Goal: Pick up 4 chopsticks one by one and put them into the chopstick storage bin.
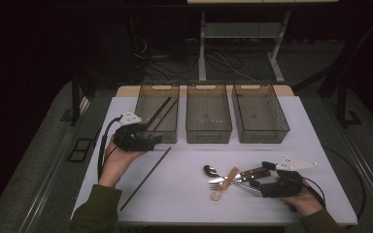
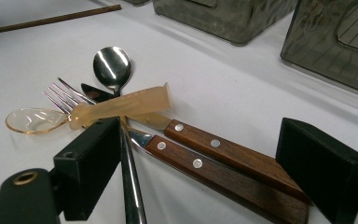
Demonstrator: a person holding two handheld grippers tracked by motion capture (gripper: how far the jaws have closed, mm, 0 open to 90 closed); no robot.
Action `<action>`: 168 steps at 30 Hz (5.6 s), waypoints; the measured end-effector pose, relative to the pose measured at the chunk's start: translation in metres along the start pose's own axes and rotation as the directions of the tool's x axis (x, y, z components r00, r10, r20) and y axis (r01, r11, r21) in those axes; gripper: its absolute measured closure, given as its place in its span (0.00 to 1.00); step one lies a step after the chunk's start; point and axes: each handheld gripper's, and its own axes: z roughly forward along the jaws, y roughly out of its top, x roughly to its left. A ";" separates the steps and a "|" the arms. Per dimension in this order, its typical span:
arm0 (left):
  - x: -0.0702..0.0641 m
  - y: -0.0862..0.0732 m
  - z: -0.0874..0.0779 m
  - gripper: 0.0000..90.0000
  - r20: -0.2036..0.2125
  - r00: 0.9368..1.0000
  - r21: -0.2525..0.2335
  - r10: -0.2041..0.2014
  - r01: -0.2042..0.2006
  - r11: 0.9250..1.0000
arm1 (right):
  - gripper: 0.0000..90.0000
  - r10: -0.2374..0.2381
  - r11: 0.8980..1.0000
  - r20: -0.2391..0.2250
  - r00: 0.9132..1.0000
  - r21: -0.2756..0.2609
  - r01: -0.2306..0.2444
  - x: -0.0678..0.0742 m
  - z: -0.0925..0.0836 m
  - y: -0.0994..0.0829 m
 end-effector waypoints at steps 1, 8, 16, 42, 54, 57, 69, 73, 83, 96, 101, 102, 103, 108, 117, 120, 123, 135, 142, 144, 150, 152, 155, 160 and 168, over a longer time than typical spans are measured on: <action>-0.002 -0.003 -0.001 0.24 0.000 1.000 -0.007 -0.006 0.006 1.000 | 0.15 0.000 1.000 0.002 1.000 0.000 0.000 0.000 0.000 0.000; -0.017 -0.029 -0.006 0.24 0.012 1.000 0.029 0.014 -0.014 0.999 | 0.15 -0.003 1.000 -0.002 1.000 0.001 0.003 0.000 -0.001 0.000; -0.023 -0.054 -0.016 0.31 -0.001 1.000 0.040 -0.008 0.008 0.999 | 0.15 -0.010 1.000 -0.006 1.000 0.004 0.010 0.001 0.001 0.001; -0.024 -0.090 -0.007 0.81 -0.009 0.998 0.229 -0.061 0.061 0.972 | 0.15 -0.015 1.000 -0.004 1.000 0.006 0.015 0.001 0.002 0.001; -0.028 -0.091 -0.003 0.91 -0.032 0.999 0.257 -0.011 0.019 0.966 | 0.15 -0.016 1.000 -0.004 1.000 0.009 0.016 0.002 0.003 0.001; -0.029 -0.090 -0.002 0.93 -0.040 0.999 0.264 0.000 0.011 0.964 | 0.15 -0.016 1.000 -0.003 1.000 0.009 0.016 0.002 0.003 0.001; -0.027 -0.089 -0.002 0.95 -0.024 1.000 0.269 -0.006 0.012 0.963 | 0.15 -0.015 1.000 -0.006 1.000 0.006 0.015 0.002 0.002 0.001; -0.027 -0.088 -0.002 0.95 -0.019 1.000 0.270 -0.008 0.013 0.963 | 0.15 -0.014 1.000 -0.007 1.000 0.004 0.015 0.001 0.002 0.001; -0.028 -0.085 -0.005 0.95 0.012 1.000 0.241 -0.006 0.003 0.971 | 0.15 -0.015 1.000 -0.008 1.000 0.006 0.015 0.002 0.002 0.001; -0.029 -0.078 -0.014 0.94 0.064 0.998 0.195 -0.002 -0.010 0.981 | 0.15 -0.015 1.000 -0.009 1.000 0.007 0.015 0.002 0.002 0.001; -0.030 -0.074 -0.015 0.94 0.079 0.997 0.184 0.012 -0.026 0.983 | 0.15 -0.015 1.000 -0.011 1.000 0.010 0.015 0.002 0.004 0.001; -0.030 -0.074 -0.015 0.94 0.080 0.997 0.182 0.011 -0.025 0.983 | 0.15 -0.014 1.000 -0.011 1.000 0.010 0.015 0.002 0.004 0.001; -0.030 -0.073 -0.016 0.94 0.084 0.996 0.174 0.013 -0.027 0.984 | 0.15 -0.014 1.000 -0.011 1.000 0.010 0.014 0.002 0.004 0.001; -0.029 -0.069 -0.019 0.94 0.088 0.996 0.147 0.009 -0.022 0.989 | 0.15 -0.014 1.000 -0.010 1.000 0.009 0.014 0.001 0.003 0.001; -0.028 -0.058 -0.024 0.94 0.095 0.995 0.091 0.027 -0.036 0.995 | 0.15 -0.016 1.000 -0.011 1.000 0.011 0.016 0.001 0.004 0.001; -0.026 -0.054 -0.025 0.94 0.101 0.995 0.073 0.020 -0.027 0.997 | 0.15 -0.014 1.000 -0.010 1.000 0.011 0.015 0.001 0.004 0.001; -0.024 -0.051 -0.026 0.94 0.103 0.995 0.062 0.019 -0.025 0.998 | 0.15 -0.016 1.000 -0.011 1.000 0.013 0.016 0.001 0.004 0.001; -0.012 -0.037 -0.023 0.94 0.108 0.994 0.028 -0.003 0.000 1.000 | 0.15 -0.017 1.000 -0.010 1.000 0.013 0.017 0.001 0.004 0.001; -0.008 -0.027 -0.016 0.94 0.108 0.994 0.014 0.000 -0.002 1.000 | 0.15 -0.016 1.000 -0.006 1.000 0.012 0.016 0.001 0.003 0.001; -0.007 -0.023 -0.013 0.94 0.105 0.994 0.011 0.002 -0.003 1.000 | 0.15 -0.013 1.000 -0.005 1.000 0.008 0.013 0.001 0.003 0.001; -0.002 -0.011 -0.007 0.94 0.099 0.995 -0.005 0.006 -0.006 1.000 | 0.15 -0.012 1.000 -0.005 1.000 0.011 0.012 0.001 0.004 0.001; 0.000 -0.007 -0.004 0.94 0.097 0.995 -0.010 0.011 -0.010 1.000 | 0.15 -0.012 1.000 -0.003 1.000 0.010 0.012 0.001 0.003 0.000; 0.003 0.000 0.000 0.94 0.094 0.995 -0.019 0.012 -0.010 1.000 | 0.15 -0.008 1.000 0.000 1.000 0.008 0.008 0.001 0.002 0.000; 0.009 0.010 0.006 0.94 0.086 0.996 -0.030 0.015 -0.012 0.999 | 0.15 -0.004 1.000 0.001 1.000 0.008 0.004 0.000 0.003 0.000; 0.018 0.028 0.016 0.94 0.074 0.997 -0.046 0.001 0.002 0.999 | 0.15 -0.002 1.000 0.000 1.000 0.008 0.002 0.000 0.003 0.000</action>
